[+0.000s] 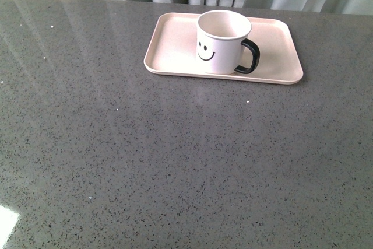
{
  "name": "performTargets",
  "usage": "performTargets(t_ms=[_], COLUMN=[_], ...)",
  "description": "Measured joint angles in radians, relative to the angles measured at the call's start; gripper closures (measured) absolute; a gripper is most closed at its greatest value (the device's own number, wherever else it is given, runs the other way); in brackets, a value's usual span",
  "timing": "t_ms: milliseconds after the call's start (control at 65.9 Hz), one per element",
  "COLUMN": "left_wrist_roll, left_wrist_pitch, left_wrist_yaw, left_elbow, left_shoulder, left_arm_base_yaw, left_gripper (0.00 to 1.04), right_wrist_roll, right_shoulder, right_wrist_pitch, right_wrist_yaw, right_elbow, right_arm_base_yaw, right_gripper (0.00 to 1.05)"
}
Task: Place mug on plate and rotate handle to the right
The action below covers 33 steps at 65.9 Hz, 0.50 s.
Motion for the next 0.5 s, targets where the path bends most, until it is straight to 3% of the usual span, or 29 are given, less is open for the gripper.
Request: performTargets(t_ms=[440,486,501], left_wrist_roll=[0.000,0.001,0.001], left_wrist_pitch=[0.000,0.000,0.000], left_wrist_yaw=[0.000,0.000,0.000], left_elbow=[0.000,0.000,0.000], left_shoulder=[-0.001,-0.001,-0.001], left_arm_base_yaw=[0.000,0.000,0.000], left_gripper=[0.09,0.08,0.09], right_wrist_roll=[0.000,-0.004,-0.027], right_shoulder=[0.000,0.014,0.046], right_wrist_pitch=[0.000,-0.019,-0.085], right_wrist_yaw=[0.000,-0.026,-0.093], right_elbow=[0.000,0.007,0.032], right_arm_base_yaw=[0.000,-0.006,-0.024], right_gripper=[0.09,0.09,0.09])
